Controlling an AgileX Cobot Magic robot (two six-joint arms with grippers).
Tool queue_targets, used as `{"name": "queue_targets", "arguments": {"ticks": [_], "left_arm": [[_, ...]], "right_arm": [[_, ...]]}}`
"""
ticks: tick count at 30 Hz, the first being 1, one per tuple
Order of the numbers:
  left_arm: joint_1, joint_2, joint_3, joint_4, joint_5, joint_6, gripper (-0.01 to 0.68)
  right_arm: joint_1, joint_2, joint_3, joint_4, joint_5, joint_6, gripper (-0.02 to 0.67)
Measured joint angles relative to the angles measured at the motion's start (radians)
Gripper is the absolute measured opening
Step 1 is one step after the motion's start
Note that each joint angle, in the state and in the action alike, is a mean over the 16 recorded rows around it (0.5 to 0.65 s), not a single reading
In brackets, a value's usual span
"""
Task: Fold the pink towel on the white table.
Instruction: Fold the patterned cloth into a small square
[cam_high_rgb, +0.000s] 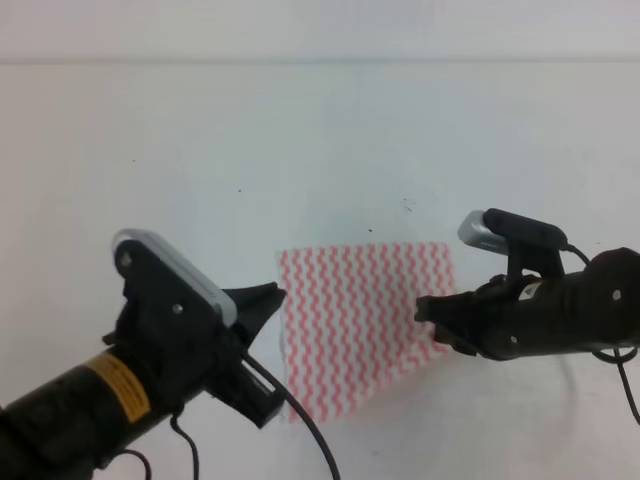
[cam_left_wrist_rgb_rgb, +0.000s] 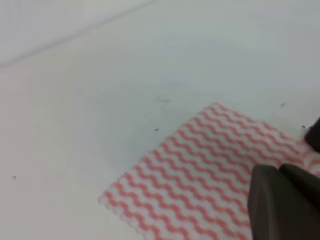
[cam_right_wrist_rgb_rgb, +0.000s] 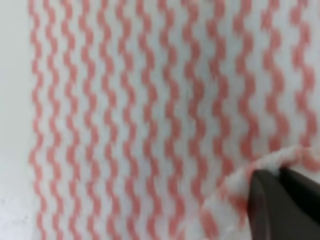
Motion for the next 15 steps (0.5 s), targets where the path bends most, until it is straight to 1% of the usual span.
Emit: {"name": "queue_targets", "arguments": {"ticks": [4, 10, 13, 15], "left_arm": [[-0.019, 0.05, 0.0, 0.067, -0.053, -0.003, 0.161], [-0.024, 0.126, 0.0, 0.133, -0.112, -0.009, 0.32], [-0.025, 0.166, -0.001, 0.16, -0.134, -0.015, 0.376], [-0.025, 0.192, -0.001, 0.179, -0.148, -0.019, 0.397]], "right_arm": [[0.0, 0.014, -0.02, -0.002, -0.013, -0.002, -0.016], [0.0, 0.038, -0.054, -0.003, -0.026, -0.005, -0.016], [0.0, 0.05, -0.068, -0.004, -0.029, -0.005, -0.016], [0.0, 0.058, -0.078, -0.005, -0.031, -0.005, -0.016]]}}
